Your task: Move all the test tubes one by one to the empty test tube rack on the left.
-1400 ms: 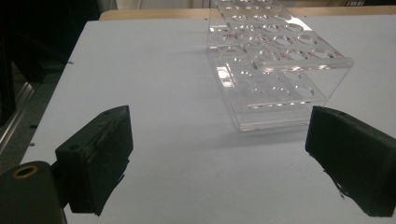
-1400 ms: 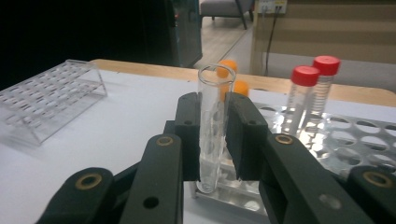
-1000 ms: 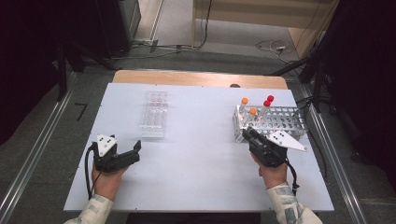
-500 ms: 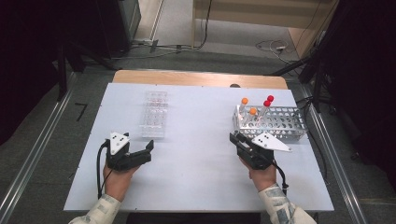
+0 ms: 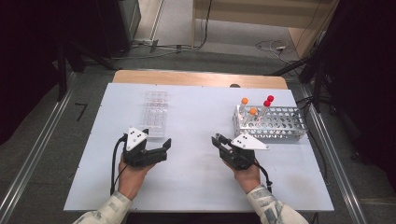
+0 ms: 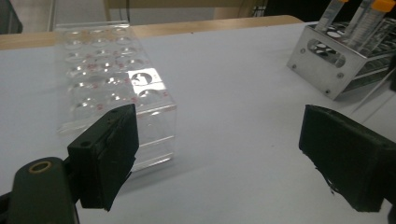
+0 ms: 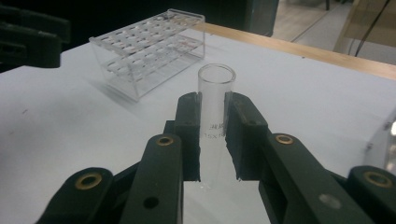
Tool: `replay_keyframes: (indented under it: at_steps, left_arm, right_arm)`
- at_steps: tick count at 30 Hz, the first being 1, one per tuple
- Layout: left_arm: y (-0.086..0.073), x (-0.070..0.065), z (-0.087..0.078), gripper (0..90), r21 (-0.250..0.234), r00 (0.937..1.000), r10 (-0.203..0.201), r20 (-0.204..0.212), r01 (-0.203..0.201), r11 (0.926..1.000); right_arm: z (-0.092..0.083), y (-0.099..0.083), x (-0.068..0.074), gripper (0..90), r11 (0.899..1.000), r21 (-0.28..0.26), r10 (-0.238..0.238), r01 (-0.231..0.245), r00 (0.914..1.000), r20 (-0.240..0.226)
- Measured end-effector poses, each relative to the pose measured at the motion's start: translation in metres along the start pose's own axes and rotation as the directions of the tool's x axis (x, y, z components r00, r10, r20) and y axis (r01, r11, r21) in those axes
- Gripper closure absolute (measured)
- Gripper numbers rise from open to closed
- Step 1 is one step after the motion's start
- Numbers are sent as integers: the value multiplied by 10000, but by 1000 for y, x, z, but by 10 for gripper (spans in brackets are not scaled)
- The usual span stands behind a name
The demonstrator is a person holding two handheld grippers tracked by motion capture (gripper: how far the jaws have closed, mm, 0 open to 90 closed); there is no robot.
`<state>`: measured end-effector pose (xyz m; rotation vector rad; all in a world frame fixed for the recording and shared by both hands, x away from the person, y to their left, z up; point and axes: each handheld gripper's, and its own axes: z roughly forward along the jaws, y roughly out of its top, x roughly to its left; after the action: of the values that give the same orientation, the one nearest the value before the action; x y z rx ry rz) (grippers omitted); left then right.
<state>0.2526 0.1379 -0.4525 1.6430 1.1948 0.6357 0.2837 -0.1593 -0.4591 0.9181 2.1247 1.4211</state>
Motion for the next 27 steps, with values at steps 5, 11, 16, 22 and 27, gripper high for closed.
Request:
replay_keyframes:
  at_steps: [5, 11, 16, 22, 27]
  left_arm:
    - [5, -11, 4, 150, -22, 9991, 229, 362, -229, 9997]
    - [14, -23, 5, 183, 4, 9934, 412, 1071, -414, 9991]
    - [25, -34, 3, 260, -228, 9848, 629, 1620, -600, 9979]
    - [32, -43, 9, 391, -52, 9728, 595, 2240, -598, 9982]
    - [34, -47, 14, 505, 109, 9630, 552, 2639, -602, 9981]
  right_arm:
    - [8, 1, 10, 729, 9998, 84, -162, 164, 9996, -230]
    - [15, 4, 20, 729, 9993, 53, -373, 376, 9981, -490]
    - [19, 7, 26, 729, 9986, 34, -524, 528, 9964, -659]
    - [26, 10, 37, 729, 9973, 8, -738, 741, 9943, -764]
    - [30, 10, 42, 729, 9955, 1, -947, 950, 9922, -811]
